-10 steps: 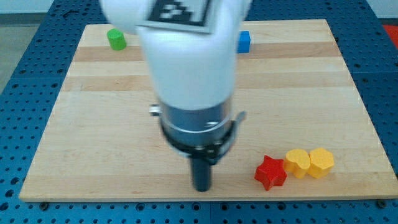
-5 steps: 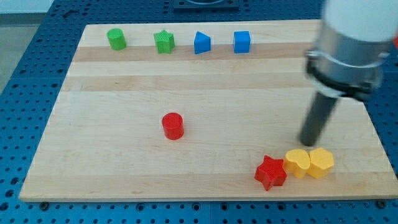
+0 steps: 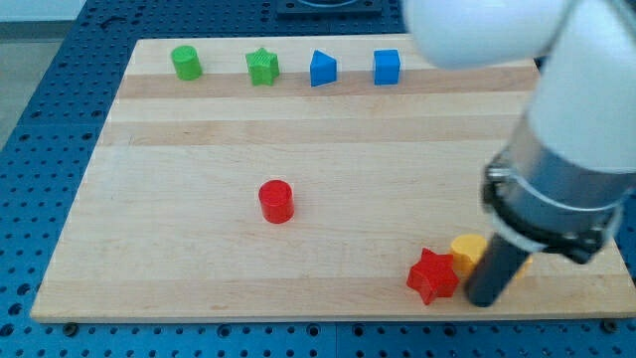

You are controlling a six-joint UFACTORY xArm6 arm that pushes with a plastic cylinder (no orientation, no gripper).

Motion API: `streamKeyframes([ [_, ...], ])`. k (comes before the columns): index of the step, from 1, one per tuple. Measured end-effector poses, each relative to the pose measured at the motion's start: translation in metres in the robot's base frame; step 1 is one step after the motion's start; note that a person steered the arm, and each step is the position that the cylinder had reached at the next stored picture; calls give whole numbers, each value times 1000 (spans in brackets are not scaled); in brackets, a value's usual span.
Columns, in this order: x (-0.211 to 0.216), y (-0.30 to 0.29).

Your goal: Move the red star towards center

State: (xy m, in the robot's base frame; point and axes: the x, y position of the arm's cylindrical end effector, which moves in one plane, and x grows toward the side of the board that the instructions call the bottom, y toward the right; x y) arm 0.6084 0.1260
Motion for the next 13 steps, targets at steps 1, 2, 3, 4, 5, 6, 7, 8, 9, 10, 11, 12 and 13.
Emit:
streamKeyframes([
  [1,0,-42],
  [2,4,-55],
  [3,3,-55],
  [4,9,-55],
  [5,4,-70],
  [6,-17,-80],
  [7,-41,-80],
  [8,-50,-80],
  [9,-29,-97],
  [10,-28,-108],
  [11,-31,-80],
  [12,-48,-72],
  [13,-52,-88],
])
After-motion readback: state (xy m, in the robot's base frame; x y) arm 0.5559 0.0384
